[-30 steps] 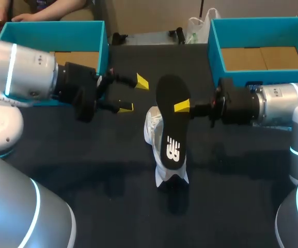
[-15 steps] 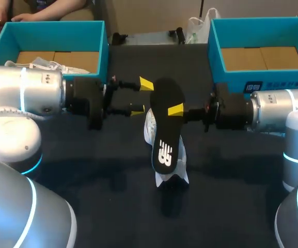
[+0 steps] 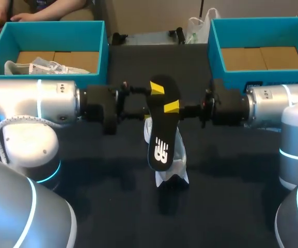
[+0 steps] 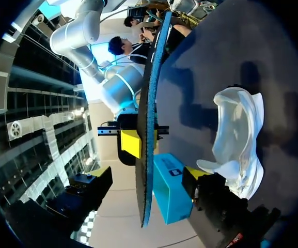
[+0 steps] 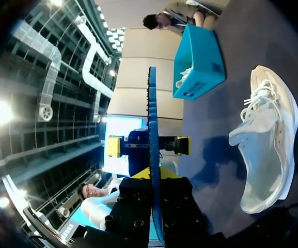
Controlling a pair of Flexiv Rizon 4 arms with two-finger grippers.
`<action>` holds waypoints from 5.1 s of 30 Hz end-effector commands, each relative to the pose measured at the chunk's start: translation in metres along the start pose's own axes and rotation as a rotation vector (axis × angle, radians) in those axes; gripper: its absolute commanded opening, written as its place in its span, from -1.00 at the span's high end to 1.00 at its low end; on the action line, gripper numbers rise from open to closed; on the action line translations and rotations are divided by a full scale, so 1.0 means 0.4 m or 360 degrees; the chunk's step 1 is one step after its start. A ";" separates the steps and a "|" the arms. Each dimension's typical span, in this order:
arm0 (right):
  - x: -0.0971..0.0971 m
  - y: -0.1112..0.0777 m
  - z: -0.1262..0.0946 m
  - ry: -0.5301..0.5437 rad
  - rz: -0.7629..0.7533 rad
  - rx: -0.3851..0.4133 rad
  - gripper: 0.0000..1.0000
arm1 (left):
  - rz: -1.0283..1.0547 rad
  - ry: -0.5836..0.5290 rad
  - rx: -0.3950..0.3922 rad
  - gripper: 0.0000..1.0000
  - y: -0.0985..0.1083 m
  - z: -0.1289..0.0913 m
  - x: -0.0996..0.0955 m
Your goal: Take the shoe out of the shoebox, open the shoe tongue, remove and reinsert the insole, then place the shoe into the shoebox
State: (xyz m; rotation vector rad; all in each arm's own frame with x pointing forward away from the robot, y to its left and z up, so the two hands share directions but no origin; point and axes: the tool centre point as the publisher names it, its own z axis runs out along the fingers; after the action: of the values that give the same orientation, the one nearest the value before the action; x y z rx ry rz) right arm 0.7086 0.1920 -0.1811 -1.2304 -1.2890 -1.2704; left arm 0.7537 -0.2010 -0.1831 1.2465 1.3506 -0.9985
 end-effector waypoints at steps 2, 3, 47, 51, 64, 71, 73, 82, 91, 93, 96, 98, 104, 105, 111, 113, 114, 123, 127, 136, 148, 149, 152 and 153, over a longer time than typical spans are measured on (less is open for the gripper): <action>-0.004 0.005 0.008 -0.0005 -0.0001 -0.0005 1.00 | -0.0027 -0.0050 0.0019 -0.15 0.003 0.012 0.007; -0.004 0.005 0.008 -0.0005 -0.0001 -0.0008 1.00 | -0.0027 -0.0050 0.0021 -0.17 0.002 0.013 0.008; -0.026 -0.017 -0.021 -0.0028 -0.0004 -0.0154 -1.00 | -0.0179 -0.0103 0.0078 1.00 0.007 0.031 0.033; -0.022 -0.029 -0.045 -0.0067 -0.0006 -0.0160 -1.00 | -0.0203 -0.0099 0.0060 1.00 0.016 0.022 0.041; -0.017 -0.053 -0.129 -0.0255 -0.0300 -0.0205 -1.00 | -0.0443 -0.0083 0.0100 1.00 -0.041 -0.023 0.045; -0.023 -0.057 -0.168 -0.0344 -0.0625 -0.0214 -1.00 | -0.0664 -0.0071 0.0179 1.00 -0.059 -0.034 0.052; -0.012 -0.057 -0.166 -0.0439 -0.0846 -0.0151 -1.00 | -0.0752 -0.0066 0.0222 1.00 -0.062 -0.034 0.053; -0.014 -0.057 -0.170 -0.0464 -0.0880 -0.0184 -1.00 | -0.0842 -0.0041 0.0287 1.00 -0.066 -0.032 0.053; -0.014 -0.057 -0.170 -0.0464 -0.0880 -0.0184 -1.00 | -0.0842 -0.0041 0.0287 1.00 -0.066 -0.032 0.053; -0.007 -0.042 -0.176 -0.0585 -0.1052 -0.0122 -1.00 | -0.0951 -0.0059 0.0355 1.00 -0.074 -0.039 0.047; -0.002 -0.022 -0.198 -0.0727 -0.1305 -0.0017 -1.00 | -0.1022 -0.0039 0.0359 1.00 -0.079 -0.052 0.035; 0.000 -0.015 -0.207 -0.0791 -0.1507 0.0078 -1.00 | -0.1078 -0.0060 0.0383 1.00 -0.080 -0.060 0.027; -0.018 -0.003 -0.207 -0.0923 -0.1776 0.0382 -1.00 | -0.1307 -0.0042 0.0451 1.00 -0.086 -0.074 0.008; -0.020 -0.002 -0.204 -0.0892 -0.1832 0.0427 -1.00 | -0.1339 -0.0036 0.0465 1.00 -0.090 -0.077 0.003; -0.034 -0.002 -0.208 -0.0857 -0.2047 0.0647 -1.00 | -0.1589 -0.0067 0.0504 1.00 -0.107 -0.094 -0.027; -0.031 0.000 -0.205 -0.0834 -0.2124 0.0730 -1.00 | -0.1665 -0.0071 0.0525 1.00 -0.116 -0.098 -0.035; -0.031 0.002 -0.206 -0.0847 -0.2147 0.0754 -1.00 | -0.1702 -0.0066 0.0533 1.00 -0.119 -0.098 -0.038; -0.029 0.004 -0.206 -0.0803 -0.2225 0.0814 -1.00 | -0.1826 -0.0092 0.0563 1.00 -0.137 -0.103 -0.058; -0.029 0.004 -0.206 -0.0803 -0.2225 0.0814 -1.00 | -0.1826 -0.0092 0.0563 1.00 -0.137 -0.103 -0.058; -0.041 0.005 -0.208 -0.0829 -0.2259 0.0789 -1.00 | -0.1824 -0.0076 0.0555 1.00 -0.143 -0.099 -0.059; -0.118 0.024 -0.229 -0.0996 -0.2498 0.1011 -1.00 | -0.1867 -0.0090 0.0486 1.00 -0.217 -0.077 -0.048; -0.121 0.025 -0.228 -0.1004 -0.2520 0.1023 -1.00 | -0.1866 -0.0092 0.0478 1.00 -0.221 -0.074 -0.040; -0.136 0.030 -0.224 -0.1005 -0.2568 0.1045 -1.00 | -0.1878 -0.0102 0.0469 1.00 -0.234 -0.064 -0.019; -0.143 0.031 -0.222 -0.0993 -0.2582 0.1048 -1.00 | -0.1881 -0.0101 0.0466 1.00 -0.236 -0.061 -0.012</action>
State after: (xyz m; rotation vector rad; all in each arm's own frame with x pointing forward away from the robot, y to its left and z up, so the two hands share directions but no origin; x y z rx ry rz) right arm 0.7183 0.0943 -0.2251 0.1833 -3.1035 -1.1412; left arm 0.6628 -0.1865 -0.1721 0.5120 1.9695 -2.0663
